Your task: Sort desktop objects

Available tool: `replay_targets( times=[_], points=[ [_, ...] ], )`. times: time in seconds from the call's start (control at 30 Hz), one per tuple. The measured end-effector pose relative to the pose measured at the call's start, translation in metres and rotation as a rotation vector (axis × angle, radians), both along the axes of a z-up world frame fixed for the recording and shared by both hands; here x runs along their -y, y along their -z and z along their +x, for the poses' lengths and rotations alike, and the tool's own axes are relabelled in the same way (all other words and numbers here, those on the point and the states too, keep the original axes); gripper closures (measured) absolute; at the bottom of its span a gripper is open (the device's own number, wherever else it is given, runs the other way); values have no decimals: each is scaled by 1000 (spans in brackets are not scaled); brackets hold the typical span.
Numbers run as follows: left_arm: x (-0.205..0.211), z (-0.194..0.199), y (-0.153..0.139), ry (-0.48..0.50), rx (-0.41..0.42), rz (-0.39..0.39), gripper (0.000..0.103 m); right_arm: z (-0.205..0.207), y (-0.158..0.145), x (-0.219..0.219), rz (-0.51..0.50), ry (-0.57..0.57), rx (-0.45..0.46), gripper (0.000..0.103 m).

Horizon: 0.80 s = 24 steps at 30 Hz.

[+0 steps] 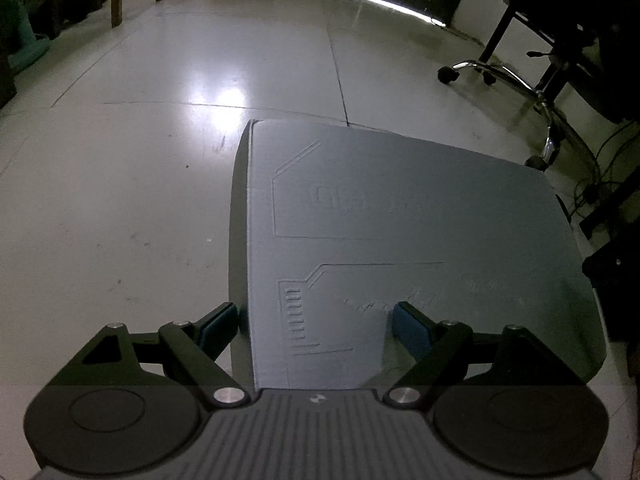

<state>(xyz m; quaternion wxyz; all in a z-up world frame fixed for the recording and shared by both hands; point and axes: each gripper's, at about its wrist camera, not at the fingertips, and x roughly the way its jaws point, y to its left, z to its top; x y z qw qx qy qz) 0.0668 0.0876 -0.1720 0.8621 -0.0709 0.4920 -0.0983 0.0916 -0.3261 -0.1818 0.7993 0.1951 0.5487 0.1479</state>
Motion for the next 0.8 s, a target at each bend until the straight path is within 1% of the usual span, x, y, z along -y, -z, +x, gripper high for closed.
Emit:
replay_targets(
  times=[0.23,0.43,0.53,0.6,0.67,0.73,0.8],
  points=[
    [-5,1,4,6,7,-16,17,-5,2,4,22,31,10,13],
    [-10,5,6,3,-9,-33,13,-5,3,-4,-2,17,29,13],
    [-10,5,5,6,-11,-31,13,-7,4,-4,-5,17,33,13],
    [-12,2,-1,14,4,-27,16,-7,3,-4,-2,20,33,13],
    [-13,-3,-10,27,26,-16,16,-8,0,-4,10,29,38,13],
    [-14,-9,-20,46,55,2,16,-8,-8,-8,4,38,81,13],
    [-14,-13,-31,50,85,5,16,-14,-20,-17,-56,23,150,13]
  ],
)
